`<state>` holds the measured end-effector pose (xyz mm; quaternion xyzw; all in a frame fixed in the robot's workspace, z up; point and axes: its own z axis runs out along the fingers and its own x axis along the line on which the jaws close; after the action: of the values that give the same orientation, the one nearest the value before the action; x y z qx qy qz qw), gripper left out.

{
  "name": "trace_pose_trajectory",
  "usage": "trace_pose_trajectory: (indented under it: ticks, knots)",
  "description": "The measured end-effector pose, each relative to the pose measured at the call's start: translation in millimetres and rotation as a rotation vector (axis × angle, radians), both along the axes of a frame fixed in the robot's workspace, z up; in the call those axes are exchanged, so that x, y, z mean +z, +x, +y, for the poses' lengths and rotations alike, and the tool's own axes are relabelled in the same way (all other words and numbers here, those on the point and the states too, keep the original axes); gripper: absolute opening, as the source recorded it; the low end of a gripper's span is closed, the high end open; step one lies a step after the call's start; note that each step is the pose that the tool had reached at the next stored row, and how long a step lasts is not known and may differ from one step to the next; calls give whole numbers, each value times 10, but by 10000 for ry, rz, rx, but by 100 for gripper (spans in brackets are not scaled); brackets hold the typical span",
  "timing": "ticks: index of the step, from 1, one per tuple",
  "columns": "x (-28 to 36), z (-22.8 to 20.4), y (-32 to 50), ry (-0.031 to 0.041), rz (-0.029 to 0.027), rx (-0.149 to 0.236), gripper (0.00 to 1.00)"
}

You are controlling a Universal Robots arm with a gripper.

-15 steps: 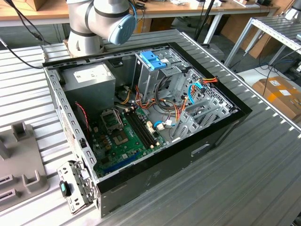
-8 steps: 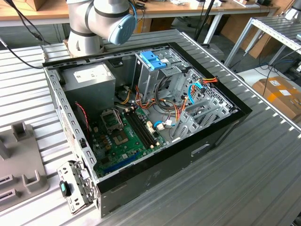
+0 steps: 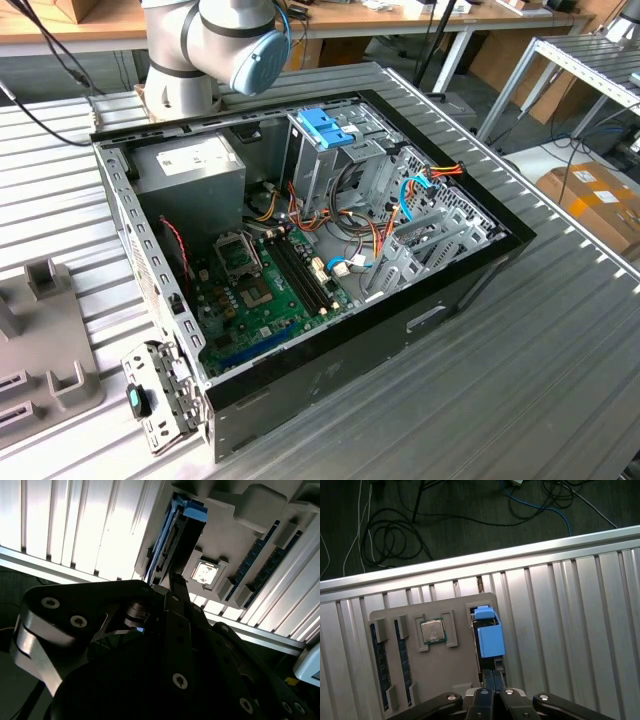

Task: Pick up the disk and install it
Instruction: 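Pick up the disk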

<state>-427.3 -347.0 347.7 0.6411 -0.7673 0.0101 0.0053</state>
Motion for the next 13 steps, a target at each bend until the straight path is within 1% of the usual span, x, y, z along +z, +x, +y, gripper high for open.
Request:
trace_pose_trajectory:
  ticks: [5,6,8,13]
  knots:
    - [-2,0,0,0,0,0,11]
    - [-3,0,0,0,0,16,11]
    - [-3,0,0,1,-1,166,11]
    - [-3,0,0,0,0,182,11]
